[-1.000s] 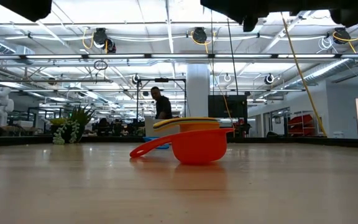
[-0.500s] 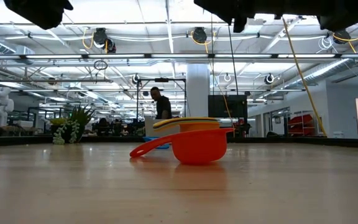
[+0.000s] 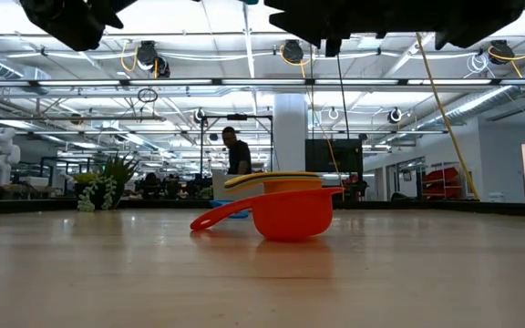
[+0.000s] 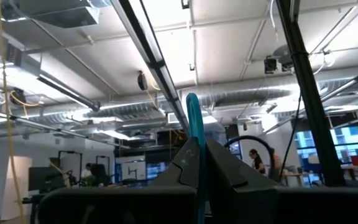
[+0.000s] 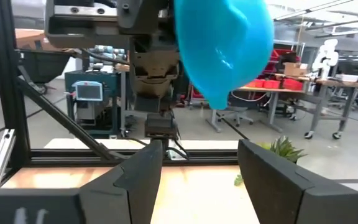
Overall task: Nest measuring cups in basket
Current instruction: Stack the light blue measuring cup into the yellow measuring cup
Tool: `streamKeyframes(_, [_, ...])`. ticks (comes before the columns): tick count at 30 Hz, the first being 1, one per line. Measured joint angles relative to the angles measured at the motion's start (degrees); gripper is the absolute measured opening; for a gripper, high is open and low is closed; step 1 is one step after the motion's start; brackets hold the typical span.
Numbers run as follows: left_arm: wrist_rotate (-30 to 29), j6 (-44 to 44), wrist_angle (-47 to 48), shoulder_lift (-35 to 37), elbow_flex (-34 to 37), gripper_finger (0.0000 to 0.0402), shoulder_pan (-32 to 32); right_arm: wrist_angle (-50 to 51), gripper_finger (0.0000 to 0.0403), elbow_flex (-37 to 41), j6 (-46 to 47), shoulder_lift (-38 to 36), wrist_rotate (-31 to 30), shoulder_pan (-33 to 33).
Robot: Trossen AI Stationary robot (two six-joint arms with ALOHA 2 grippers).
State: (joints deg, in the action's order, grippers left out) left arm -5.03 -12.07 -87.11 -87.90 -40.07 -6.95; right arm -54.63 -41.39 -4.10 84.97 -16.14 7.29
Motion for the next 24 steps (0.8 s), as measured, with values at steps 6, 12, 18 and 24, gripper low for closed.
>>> streamKeyframes(6, [0.9, 0.8, 0.0, 0.0, 0.0, 0.0006, 1.4, -2.2, 0.0206, 0.0, 0.4, 0.0, 2.2, -2.0])
streamKeyframes(12, [4.4, 2.6, 0.0, 0.0, 0.0, 0.0008, 2.4, -2.9, 0.0206, 0.0, 0.5, 0.0, 4.1, -3.6])
streamKeyframes(18, [5.2, 3.0, -0.1, 0.0, 0.0, 0.0006, 3.0, -4.1, 0.0194, 0.0, 1.8, 0.0, 9.0, -5.1])
streamKeyframes(24, [8.1, 3.8, 0.2, -0.5, -1.8, 0.0006, 3.1, -6.1, 0.0165, -0.3, 0.1, 1.0, 11.9, -5.1])
